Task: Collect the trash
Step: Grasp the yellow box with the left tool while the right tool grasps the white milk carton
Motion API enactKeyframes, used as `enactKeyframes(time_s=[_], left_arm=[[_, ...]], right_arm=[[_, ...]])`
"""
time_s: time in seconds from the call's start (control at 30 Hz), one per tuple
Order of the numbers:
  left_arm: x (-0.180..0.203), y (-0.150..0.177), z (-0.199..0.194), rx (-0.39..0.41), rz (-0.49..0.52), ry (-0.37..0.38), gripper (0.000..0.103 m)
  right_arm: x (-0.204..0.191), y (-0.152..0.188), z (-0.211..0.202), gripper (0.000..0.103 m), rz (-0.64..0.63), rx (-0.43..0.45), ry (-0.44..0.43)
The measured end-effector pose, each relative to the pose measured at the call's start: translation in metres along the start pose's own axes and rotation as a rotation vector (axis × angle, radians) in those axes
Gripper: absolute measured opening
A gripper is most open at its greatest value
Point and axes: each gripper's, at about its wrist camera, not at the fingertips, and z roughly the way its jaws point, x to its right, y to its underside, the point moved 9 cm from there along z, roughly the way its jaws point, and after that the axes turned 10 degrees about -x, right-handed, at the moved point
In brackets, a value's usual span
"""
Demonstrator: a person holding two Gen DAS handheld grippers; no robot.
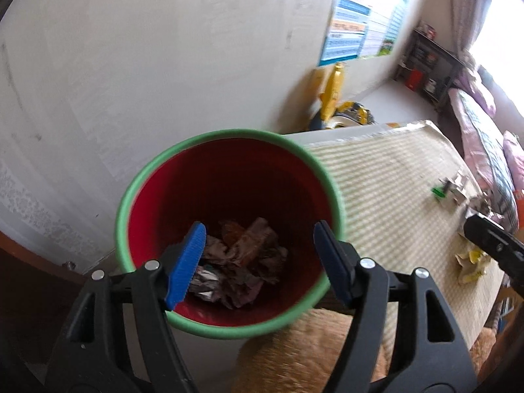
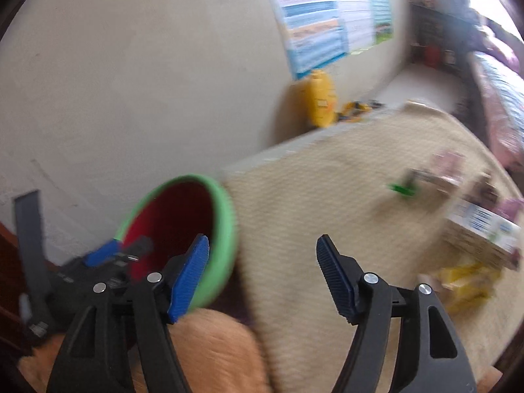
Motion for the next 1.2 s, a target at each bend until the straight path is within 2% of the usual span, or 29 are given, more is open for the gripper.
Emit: enactKeyframes(time_s=[0.1,0.23,0.33,0.47,0.57,0.6,0.67,0.83,0.93,1.03,1.1,1.2], left_arm=[[0.022,0.003,-0.006,0.002,0.042,0.019,0.066],[0.046,0.008,-0.012,0.009,0.094,0.027,0.066],[0.065,0.013,-0.014,-0.001,0.13,0.04,0.067],[0.097,0.021,-0.02,-0.01,0.195,0.067,0.068],[0.118,0.028,-0.026,-0.003,0.258,0.071,0.07],[0.126,0.031,-0.028,-0.002,0.283,0.073,0.07],[0.138,0.035,-0.029,-0.005,0.314,0.074,0.07],[0.171,0.042,-0.027,-0.011,0.399,0.08,0.07],[0.195,0.045,-0.025,-0.012,0.452,0.097,0.07],[0.227,0.049,-0.019,-0.015,0.528,0.126,0.07],[0.252,0.051,-0.014,-0.015,0.59,0.14,0.07],[0.288,0.057,-0.004,-0.029,0.676,0.167,0.07]], right_arm=[[0.065,0.003,-0.014,0.071,0.049,0.015,0.14],[0.145,-0.009,-0.023,0.075,0.034,-0.042,0.312],[0.189,-0.012,-0.006,0.078,-0.037,-0.209,0.387],[0.218,-0.004,0.03,0.078,-0.15,-0.389,0.443],[0.224,0.005,0.042,0.076,-0.171,-0.417,0.416],[0.224,0.008,0.043,0.067,-0.149,-0.418,0.38],[0.226,0.011,0.038,0.064,-0.125,-0.388,0.342],[0.216,0.017,-0.02,0.058,0.0,-0.188,0.224],[0.218,0.045,-0.059,0.057,0.108,-0.105,0.146],[0.224,0.083,-0.084,0.056,0.197,-0.071,0.104],[0.228,0.11,-0.094,0.056,0.258,-0.074,0.076],[0.228,0.151,-0.095,0.055,0.306,-0.127,0.071]])
